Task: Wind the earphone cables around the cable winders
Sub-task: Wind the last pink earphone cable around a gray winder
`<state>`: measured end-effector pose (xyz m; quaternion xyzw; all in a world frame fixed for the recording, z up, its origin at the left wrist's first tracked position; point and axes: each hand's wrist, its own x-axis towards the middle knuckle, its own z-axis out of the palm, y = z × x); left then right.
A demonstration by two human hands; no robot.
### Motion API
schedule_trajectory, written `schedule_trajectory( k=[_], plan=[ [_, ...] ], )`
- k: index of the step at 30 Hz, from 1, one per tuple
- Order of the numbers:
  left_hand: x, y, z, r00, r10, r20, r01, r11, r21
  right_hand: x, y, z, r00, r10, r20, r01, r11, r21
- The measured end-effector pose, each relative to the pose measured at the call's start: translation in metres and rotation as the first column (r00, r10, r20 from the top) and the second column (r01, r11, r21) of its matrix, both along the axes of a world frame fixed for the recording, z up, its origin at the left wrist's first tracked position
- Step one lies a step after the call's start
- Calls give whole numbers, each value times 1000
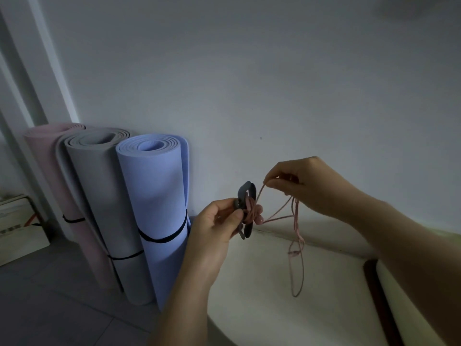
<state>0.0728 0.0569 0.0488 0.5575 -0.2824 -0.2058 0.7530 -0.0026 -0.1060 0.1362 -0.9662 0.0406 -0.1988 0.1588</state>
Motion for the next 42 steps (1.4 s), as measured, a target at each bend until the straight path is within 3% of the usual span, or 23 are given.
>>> schedule_trajectory(
  k=[7,14,18,20,25,29,32,35,37,42],
  plan=[
    [1,2,0,981,-193,-15,193,981,-33,0,-3,-2,1000,-2,-5,2,991,132],
    [-2,-1,7,925,-329,-189,240,894,-379,3,11,-40,996,62,-64,-46,975,216],
    [6,-1,3,894,-373,-247,214,841,-496,8,14,-66,980,29,-197,10,981,194],
    [13,3,2,896,-354,-267,160,820,-549,10,9,-74,972,28,-234,38,961,273],
    [22,8,5,893,-100,-438,-162,837,-522,7,-8,-93,952,-44,-304,164,910,380],
    [20,7,4,881,-43,-472,-238,821,-520,7,-17,-110,958,-94,-273,248,751,613],
    [23,4,3,870,-12,-494,-295,789,-539,7,-19,-113,969,-53,-240,235,477,847],
    [27,5,2,851,30,-524,-368,747,-554,9,-22,-114,980,37,-198,187,203,961],
    [30,7,0,835,55,-548,-409,729,-549,10,-26,-116,981,47,-188,178,163,970],
    [39,13,-1,799,73,-597,-479,678,-558,10,-34,-123,968,-42,-246,249,203,947]
  ],
)
